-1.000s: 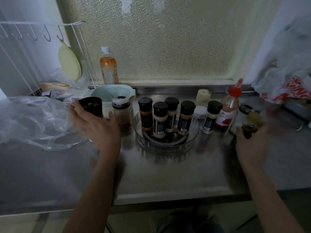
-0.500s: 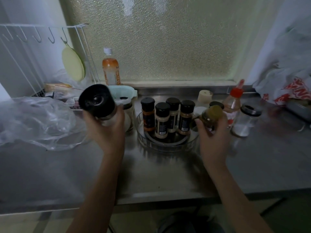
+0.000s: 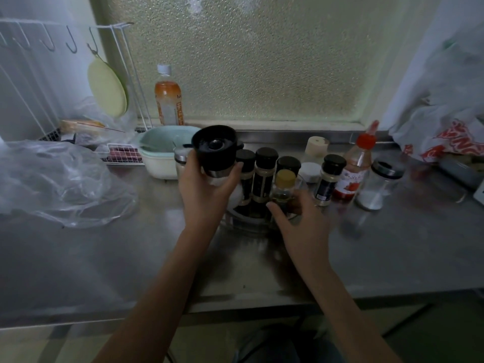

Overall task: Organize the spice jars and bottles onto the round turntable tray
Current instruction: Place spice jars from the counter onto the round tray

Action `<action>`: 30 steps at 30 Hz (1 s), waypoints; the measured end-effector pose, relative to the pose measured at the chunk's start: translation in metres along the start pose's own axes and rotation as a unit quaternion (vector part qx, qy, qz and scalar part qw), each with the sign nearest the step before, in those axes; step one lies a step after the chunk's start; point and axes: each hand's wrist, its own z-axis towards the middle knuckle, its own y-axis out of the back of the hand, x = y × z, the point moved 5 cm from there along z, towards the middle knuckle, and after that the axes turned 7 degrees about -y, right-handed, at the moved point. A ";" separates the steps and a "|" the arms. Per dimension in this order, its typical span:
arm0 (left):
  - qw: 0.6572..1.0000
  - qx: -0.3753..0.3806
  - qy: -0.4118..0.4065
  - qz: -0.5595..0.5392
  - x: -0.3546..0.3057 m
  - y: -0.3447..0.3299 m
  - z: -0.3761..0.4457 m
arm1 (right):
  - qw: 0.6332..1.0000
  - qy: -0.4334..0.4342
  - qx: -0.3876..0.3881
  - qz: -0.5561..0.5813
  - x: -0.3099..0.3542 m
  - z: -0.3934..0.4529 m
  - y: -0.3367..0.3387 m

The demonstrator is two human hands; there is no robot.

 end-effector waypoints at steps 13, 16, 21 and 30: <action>0.999 0.039 0.005 -0.019 -0.001 -0.013 -0.005 | 0.997 0.026 0.041 -0.066 0.010 -0.017 -0.021; 0.998 0.060 0.004 -0.033 0.003 -0.017 -0.006 | 0.997 0.027 0.036 -0.065 0.010 -0.017 -0.022; 0.994 0.110 0.016 -0.013 0.019 -0.023 -0.008 | 0.996 0.033 0.057 -0.068 0.015 -0.020 -0.023; 0.996 -0.016 -0.004 0.088 0.028 0.007 -0.005 | 0.983 -0.079 -0.165 0.013 -0.013 0.034 0.064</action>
